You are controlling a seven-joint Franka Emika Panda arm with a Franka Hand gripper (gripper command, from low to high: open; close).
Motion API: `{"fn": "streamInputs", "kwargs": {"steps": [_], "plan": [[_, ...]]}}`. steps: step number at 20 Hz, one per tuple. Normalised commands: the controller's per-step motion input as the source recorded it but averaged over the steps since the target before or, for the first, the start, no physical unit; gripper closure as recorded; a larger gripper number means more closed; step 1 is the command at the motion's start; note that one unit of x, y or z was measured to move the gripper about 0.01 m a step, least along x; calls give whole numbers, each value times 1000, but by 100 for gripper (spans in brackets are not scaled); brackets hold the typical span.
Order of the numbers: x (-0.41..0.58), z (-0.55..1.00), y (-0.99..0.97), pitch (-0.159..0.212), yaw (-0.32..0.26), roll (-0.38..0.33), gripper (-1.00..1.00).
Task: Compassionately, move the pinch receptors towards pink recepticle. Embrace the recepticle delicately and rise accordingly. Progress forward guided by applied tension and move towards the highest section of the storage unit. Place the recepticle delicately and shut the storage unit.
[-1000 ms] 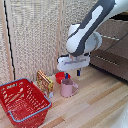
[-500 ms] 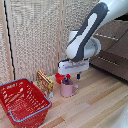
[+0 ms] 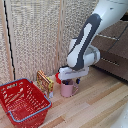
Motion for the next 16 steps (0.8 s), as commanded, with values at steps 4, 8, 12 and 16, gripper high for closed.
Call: {"fn": "streamInputs", "kwargs": {"steps": [4, 8, 12, 16], "plan": [[0, 0, 94, -2, 2, -26, 100], [39, 6, 184, 3, -15, -55, 100], [98, 0, 144, 15, 7, -49, 100], [20, -1, 22, 52, 45, -10, 100]]}}
